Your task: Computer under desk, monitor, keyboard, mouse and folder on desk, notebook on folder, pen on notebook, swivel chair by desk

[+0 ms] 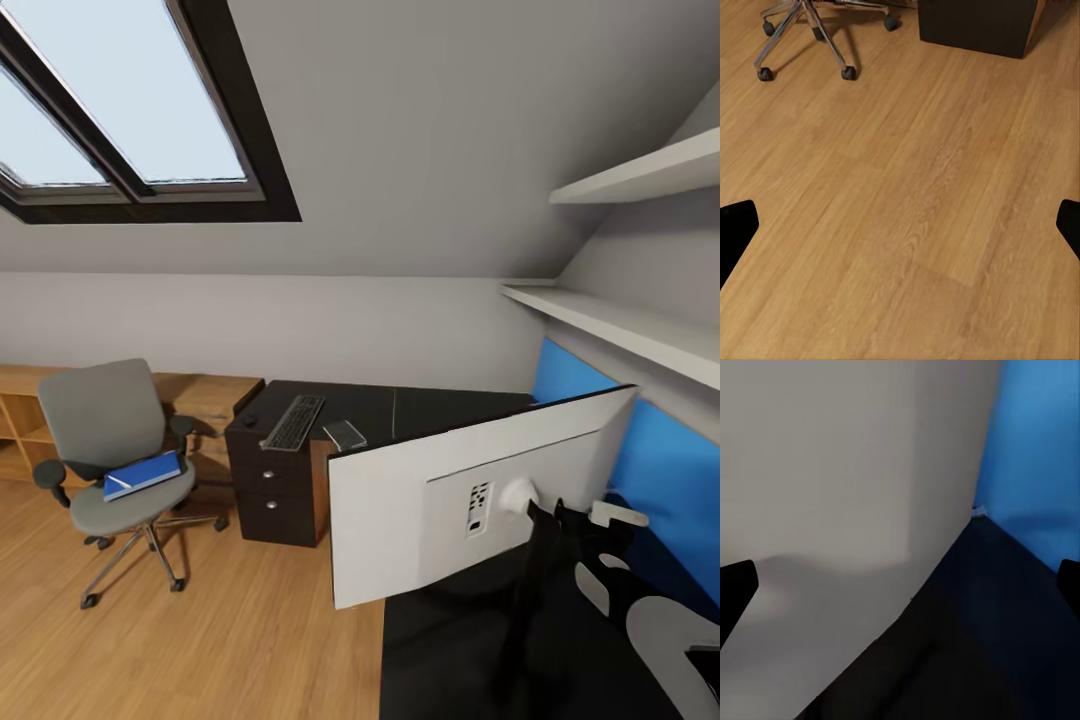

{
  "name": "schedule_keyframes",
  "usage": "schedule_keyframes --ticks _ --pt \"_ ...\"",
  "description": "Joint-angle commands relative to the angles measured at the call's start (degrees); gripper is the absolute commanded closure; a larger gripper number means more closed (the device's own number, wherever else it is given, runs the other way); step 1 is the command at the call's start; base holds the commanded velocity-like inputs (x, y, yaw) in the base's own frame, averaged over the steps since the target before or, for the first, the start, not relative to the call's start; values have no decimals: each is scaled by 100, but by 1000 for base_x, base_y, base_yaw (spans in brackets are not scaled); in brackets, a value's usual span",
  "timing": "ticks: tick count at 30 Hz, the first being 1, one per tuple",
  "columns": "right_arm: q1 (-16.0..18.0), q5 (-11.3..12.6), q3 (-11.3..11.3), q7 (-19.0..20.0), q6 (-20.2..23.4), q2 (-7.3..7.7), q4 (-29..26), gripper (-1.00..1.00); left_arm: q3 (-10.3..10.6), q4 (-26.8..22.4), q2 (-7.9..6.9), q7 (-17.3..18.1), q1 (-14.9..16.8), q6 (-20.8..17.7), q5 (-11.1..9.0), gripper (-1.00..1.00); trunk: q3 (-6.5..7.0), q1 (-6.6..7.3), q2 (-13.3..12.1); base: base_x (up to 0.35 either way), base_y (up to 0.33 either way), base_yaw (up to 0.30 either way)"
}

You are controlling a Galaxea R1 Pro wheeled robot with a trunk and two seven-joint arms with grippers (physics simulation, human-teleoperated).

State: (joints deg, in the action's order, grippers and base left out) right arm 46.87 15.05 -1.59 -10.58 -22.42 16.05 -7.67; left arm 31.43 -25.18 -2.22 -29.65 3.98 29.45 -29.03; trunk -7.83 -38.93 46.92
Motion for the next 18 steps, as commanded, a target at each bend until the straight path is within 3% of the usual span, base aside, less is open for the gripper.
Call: schedule_keyframes --ticks 1,18 --pt "6 24 -26 -6 -17 -2 2 -100 52 -4 -6 -41 6 20 -31 -100 -9 -3 6 109 0 0" --pt "6 24 -26 -14 -17 -4 -6 -100 59 -4 -6 -41 6 25 -32 -100 -9 -3 6 31 0 0"
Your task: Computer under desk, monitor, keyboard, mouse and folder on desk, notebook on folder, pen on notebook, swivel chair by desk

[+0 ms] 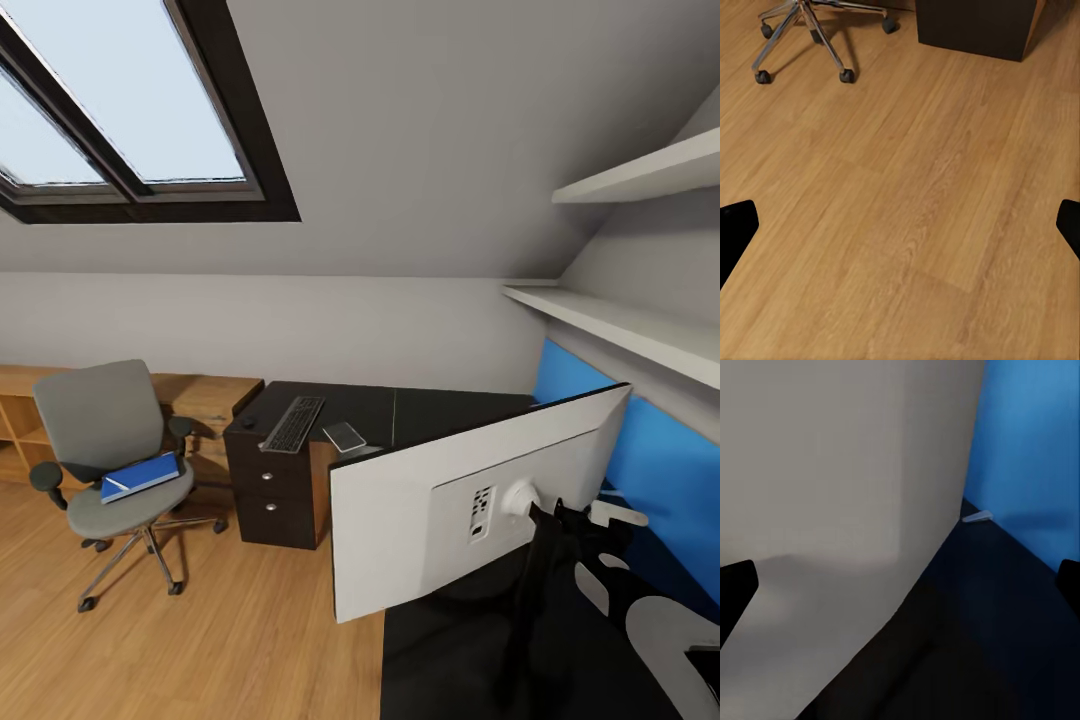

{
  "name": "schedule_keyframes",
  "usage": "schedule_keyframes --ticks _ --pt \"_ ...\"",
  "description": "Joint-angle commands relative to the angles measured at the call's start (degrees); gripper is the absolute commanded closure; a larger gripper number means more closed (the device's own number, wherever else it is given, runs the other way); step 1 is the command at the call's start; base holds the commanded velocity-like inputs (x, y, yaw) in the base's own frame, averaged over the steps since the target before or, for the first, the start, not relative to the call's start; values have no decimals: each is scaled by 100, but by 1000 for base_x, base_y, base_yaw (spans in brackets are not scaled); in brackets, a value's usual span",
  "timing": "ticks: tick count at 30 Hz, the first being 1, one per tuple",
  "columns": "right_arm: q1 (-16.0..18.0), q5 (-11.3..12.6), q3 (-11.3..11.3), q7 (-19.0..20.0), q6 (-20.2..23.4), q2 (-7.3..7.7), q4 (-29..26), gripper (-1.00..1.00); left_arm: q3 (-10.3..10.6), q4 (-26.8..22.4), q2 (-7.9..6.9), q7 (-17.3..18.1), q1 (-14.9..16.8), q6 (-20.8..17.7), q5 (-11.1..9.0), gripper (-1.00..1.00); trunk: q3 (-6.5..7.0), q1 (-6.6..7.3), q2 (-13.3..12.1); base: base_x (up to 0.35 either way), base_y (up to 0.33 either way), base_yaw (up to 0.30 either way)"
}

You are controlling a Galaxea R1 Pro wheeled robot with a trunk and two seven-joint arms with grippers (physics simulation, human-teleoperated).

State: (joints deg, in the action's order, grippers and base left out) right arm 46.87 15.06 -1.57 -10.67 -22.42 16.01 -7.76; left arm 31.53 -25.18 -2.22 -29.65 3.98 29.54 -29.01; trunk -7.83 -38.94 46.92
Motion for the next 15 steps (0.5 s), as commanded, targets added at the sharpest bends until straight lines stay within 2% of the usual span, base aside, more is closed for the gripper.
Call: schedule_keyframes --ticks 1,15 --pt "6 23 -28 -5 -17 1 2 -100 48 -4 -6 -41 6 20 -32 -100 -9 -2 6 100 0 0" --pt "6 23 -28 -5 -17 -2 2 -100 55 -4 -6 -41 6 25 -26 -100 -9 -2 6 17 0 0"
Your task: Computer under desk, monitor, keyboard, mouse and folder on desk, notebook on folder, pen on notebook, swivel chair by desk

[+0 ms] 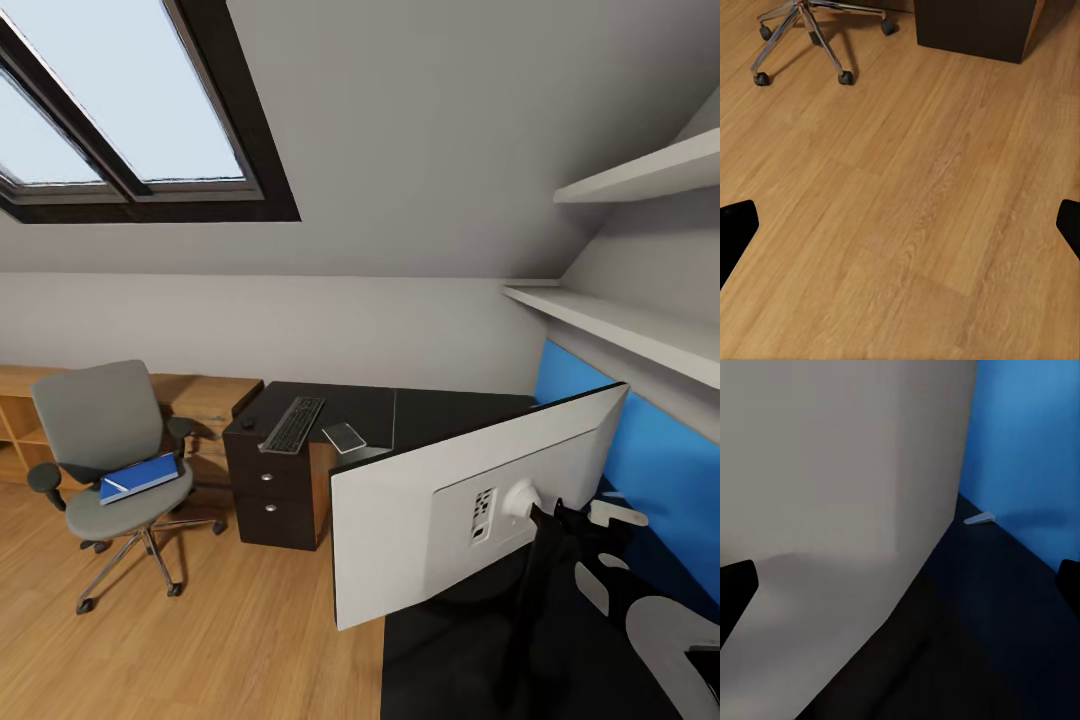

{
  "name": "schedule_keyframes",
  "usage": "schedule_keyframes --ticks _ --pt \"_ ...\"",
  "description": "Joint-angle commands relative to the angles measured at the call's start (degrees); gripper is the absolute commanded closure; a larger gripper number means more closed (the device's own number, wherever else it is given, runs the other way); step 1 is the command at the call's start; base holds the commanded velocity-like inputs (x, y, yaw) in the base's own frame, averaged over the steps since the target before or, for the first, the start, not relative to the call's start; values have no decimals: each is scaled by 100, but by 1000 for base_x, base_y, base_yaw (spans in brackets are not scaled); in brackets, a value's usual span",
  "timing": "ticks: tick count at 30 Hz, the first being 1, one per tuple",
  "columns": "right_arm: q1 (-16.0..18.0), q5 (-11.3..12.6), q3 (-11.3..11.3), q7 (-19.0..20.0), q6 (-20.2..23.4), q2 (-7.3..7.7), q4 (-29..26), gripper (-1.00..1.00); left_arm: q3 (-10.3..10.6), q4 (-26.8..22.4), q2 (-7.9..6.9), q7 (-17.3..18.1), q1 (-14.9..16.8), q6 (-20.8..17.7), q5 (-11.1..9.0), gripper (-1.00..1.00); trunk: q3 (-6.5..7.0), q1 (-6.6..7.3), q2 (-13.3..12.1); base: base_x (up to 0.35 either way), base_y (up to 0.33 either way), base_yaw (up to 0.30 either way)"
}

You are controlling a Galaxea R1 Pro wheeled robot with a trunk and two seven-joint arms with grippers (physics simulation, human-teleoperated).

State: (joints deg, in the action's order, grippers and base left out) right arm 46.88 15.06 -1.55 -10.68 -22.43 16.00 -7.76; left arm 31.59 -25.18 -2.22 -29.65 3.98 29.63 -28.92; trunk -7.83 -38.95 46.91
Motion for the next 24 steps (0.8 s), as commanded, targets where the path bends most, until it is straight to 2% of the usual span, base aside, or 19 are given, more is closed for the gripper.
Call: schedule_keyframes --ticks 1,10,20,24 --pt "6 24 -29 -5 -16 0 3 -100 49 -5 -6 -41 6 16 -35 -100 -9 -1 7 0 0 0" --pt "6 24 -29 -12 -16 0 3 -100 56 -5 -6 -41 6 11 -42 -100 -9 -1 7 -60 0 0" --pt "6 24 -29 -25 -16 -8 5 -100 50 -5 -6 -41 6 8 -51 -100 -9 -1 7 -321 1 0" --pt "6 24 -37 -30 -16 -16 4 -100 49 -5 -6 -41 6 8 -46 -100 -9 -1 7 -312 121 0"
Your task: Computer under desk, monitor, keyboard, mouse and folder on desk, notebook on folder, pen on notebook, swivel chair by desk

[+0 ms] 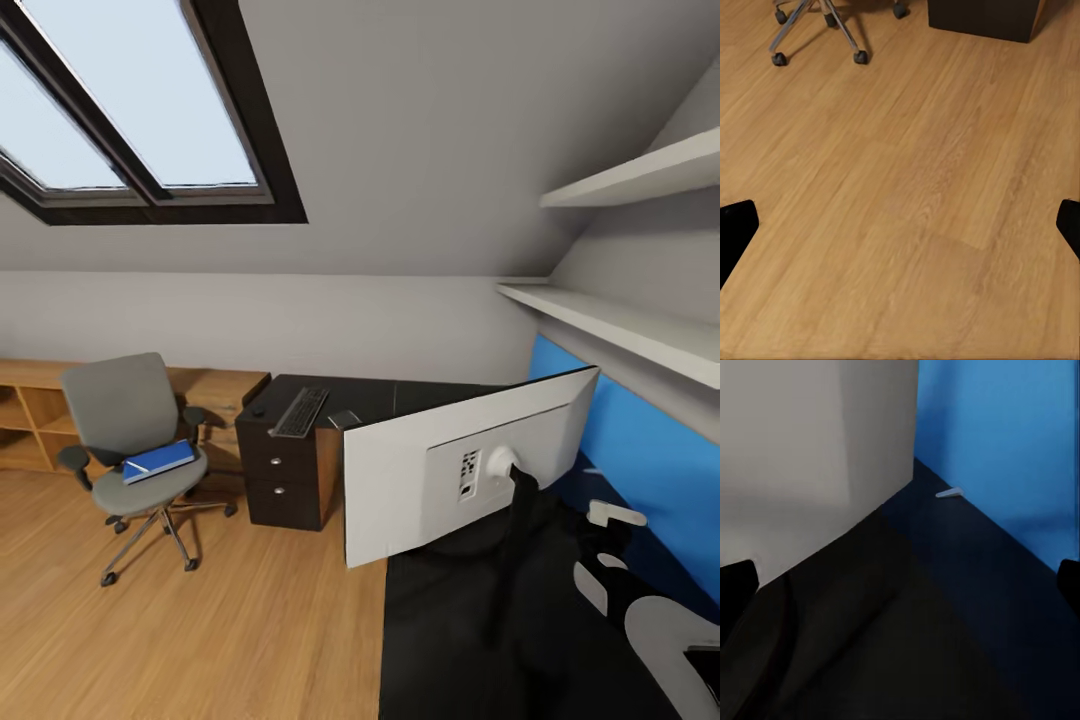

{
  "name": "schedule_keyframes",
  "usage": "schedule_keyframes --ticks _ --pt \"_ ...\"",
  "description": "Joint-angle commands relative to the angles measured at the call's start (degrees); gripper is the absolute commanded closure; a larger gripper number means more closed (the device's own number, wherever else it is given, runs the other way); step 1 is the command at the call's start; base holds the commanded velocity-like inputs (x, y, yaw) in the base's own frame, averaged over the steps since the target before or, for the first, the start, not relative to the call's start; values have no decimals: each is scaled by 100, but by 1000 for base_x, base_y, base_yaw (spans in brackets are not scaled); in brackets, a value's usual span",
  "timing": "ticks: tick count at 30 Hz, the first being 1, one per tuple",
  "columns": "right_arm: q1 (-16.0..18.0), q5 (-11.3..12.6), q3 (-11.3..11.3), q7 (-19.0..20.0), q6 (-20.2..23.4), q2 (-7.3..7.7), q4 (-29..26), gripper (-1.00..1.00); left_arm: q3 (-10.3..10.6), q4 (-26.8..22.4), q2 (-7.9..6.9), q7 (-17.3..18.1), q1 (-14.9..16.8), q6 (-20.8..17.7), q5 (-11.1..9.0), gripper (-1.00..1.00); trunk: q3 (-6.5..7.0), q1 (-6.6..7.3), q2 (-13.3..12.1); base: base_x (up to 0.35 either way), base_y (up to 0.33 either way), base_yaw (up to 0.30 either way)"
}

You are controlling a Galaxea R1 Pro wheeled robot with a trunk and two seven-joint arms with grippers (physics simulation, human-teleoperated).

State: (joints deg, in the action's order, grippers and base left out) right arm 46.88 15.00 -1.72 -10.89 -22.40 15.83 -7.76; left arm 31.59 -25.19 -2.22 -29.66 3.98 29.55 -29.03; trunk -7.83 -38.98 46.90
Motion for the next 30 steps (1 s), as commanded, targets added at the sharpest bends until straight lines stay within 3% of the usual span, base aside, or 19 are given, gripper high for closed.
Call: schedule_keyframes --ticks 1,11,16,17,21,30 --pt "6 30 -20 -9 -19 0 6 -100 47 -4 -6 -40 6 15 -34 -100 -9 2 8 -260 201 0" --pt "6 25 -33 -44 213 -69 -2 -100 42 -4 -6 -40 6 15 -40 -100 -9 2 8 -76 121 0" --pt "6 50 0 -106 1055 -94 -174 -100 41 -4 -6 -53 6 -3 -54 -100 -9 2 8 -5 10 0" --pt "6 69 31 -234 1478 -96 -432 -100 40 -4 -6 -59 6 -5 -55 -100 -9 2 8 -1 3 0" --pt "6 92 61 -449 1919 -97 -760 -100 40 -4 -6 -64 6 -6 -51 -100 -9 2 8 -1 1 0" --pt "6 103 74 -556 2123 -98 -910 -100 40 -4 -6 -70 6 -10 -50 -100 -9 2 8 0 0 0"
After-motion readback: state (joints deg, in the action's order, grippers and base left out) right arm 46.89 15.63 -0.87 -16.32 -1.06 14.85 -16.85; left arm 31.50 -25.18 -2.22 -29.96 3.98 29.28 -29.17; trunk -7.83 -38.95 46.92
